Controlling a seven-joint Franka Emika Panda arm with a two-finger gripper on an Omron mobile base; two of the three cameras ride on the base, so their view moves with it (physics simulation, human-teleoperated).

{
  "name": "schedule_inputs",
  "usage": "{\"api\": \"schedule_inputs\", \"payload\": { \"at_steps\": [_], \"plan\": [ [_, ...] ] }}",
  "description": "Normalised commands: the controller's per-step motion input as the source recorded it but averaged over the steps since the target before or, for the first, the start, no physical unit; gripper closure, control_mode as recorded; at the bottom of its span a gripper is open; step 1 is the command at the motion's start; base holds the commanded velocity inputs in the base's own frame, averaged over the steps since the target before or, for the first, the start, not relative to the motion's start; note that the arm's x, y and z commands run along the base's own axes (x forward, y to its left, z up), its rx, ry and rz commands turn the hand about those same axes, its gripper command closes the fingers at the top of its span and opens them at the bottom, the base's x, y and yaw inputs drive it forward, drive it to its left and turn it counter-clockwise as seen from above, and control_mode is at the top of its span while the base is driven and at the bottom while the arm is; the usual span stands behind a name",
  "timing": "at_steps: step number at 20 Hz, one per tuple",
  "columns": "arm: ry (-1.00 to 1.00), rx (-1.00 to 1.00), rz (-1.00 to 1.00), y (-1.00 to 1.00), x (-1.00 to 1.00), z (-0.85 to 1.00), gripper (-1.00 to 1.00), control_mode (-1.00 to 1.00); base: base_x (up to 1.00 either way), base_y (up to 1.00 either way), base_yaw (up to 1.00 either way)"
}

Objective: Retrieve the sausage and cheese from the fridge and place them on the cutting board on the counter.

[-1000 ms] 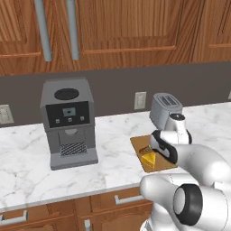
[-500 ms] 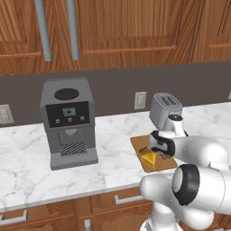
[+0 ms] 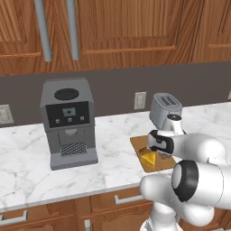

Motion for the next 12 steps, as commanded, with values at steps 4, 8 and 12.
{"api": "schedule_inputs", "payload": {
  "at_steps": [4,8,12],
  "plan": [
    [-0.02,0.02,0.04,0.25,0.0,-0.22,1.0,-1.0,0.0,0.0,0.0],
    [-0.01,0.04,0.04,0.21,0.04,-0.2,1.0,-1.0,0.0,0.0,0.0],
    [-0.07,0.05,0.08,0.14,0.06,-0.15,1.0,-1.0,0.0,0.0,0.0]
  ]
}}
